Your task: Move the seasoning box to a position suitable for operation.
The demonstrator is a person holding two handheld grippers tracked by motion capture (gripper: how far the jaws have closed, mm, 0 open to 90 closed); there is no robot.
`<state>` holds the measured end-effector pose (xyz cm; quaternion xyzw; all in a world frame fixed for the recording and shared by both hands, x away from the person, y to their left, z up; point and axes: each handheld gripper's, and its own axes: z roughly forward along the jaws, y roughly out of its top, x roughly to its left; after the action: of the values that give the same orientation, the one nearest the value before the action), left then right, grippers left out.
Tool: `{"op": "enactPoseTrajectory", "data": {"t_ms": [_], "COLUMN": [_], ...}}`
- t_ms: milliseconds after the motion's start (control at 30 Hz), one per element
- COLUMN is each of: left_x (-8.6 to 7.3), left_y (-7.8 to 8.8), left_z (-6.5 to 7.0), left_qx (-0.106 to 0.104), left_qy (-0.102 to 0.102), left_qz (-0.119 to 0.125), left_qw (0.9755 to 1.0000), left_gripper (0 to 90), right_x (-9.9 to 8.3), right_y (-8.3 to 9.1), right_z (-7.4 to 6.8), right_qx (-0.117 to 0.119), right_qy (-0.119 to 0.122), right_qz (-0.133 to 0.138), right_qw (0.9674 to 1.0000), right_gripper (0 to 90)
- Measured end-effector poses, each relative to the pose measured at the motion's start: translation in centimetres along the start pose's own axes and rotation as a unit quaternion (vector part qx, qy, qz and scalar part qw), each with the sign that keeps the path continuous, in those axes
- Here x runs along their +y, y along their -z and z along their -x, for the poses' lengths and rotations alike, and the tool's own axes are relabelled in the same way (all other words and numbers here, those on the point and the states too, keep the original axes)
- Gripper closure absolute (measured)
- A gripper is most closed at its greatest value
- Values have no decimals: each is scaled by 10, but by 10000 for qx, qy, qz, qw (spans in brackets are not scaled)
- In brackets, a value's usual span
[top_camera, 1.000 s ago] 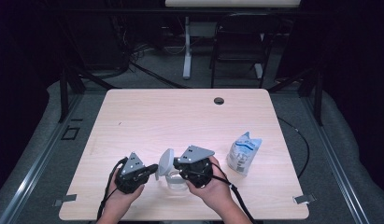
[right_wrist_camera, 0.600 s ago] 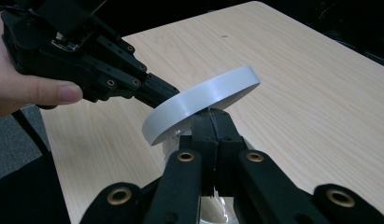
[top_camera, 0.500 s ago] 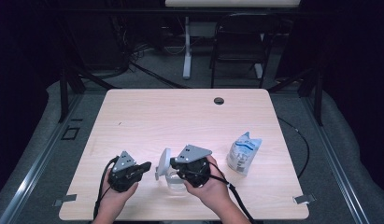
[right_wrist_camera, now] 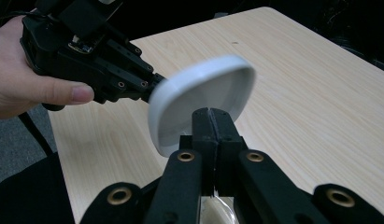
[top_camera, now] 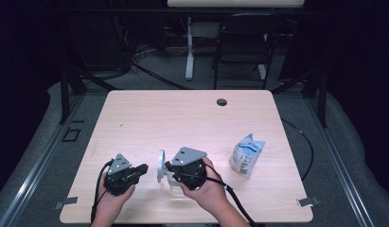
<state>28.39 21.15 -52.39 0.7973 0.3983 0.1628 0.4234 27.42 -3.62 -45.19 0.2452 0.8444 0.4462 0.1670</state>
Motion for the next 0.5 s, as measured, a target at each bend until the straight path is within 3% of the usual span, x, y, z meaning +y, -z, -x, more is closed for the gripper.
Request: {"op": "enactPoseTrajectory", "data": {"t_ms": [500], "left_x": [-4], "left_y": [2], "left_z": [-5], "left_qx": [65], "left_qy": [146], "left_qz": [104], "left_qw": [9998], "left_gripper": [747], "right_x": [-11], "right_y": [1], "right_z": [4], "right_qx": [-113], "right_qy": [-28], "right_qz": [-36], "right_qw": [9999], "right_gripper": [843]}}
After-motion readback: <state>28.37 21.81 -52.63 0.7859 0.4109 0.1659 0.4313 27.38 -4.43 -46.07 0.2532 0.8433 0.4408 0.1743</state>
